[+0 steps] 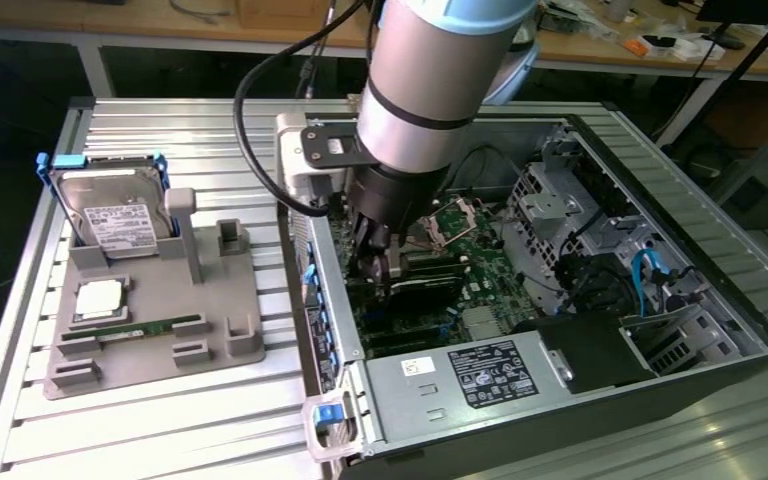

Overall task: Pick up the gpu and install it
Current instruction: 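Press down on the gpu until it lock into place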

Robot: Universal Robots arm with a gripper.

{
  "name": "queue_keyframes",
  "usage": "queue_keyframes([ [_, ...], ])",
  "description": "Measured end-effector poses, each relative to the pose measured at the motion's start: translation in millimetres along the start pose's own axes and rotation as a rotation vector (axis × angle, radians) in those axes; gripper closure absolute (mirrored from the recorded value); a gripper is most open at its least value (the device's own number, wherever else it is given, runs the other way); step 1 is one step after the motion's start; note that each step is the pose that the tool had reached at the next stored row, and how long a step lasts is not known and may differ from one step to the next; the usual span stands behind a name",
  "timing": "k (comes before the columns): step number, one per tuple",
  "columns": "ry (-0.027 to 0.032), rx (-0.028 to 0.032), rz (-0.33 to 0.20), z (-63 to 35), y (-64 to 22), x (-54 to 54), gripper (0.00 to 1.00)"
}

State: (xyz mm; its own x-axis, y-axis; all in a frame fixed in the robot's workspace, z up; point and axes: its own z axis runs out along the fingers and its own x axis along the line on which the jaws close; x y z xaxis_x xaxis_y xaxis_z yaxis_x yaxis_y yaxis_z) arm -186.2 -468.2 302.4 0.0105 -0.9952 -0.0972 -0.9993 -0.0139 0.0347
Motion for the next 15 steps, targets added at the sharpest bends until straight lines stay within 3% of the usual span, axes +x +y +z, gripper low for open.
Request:
queue_keyframes([
  [2,0.0001,-0.0001,0.000,-5.1,0.2,-0.5,0.89],
  [15,-0.0001,0.0000,0.000,-5.4,0.2,-0.5,0.89],
])
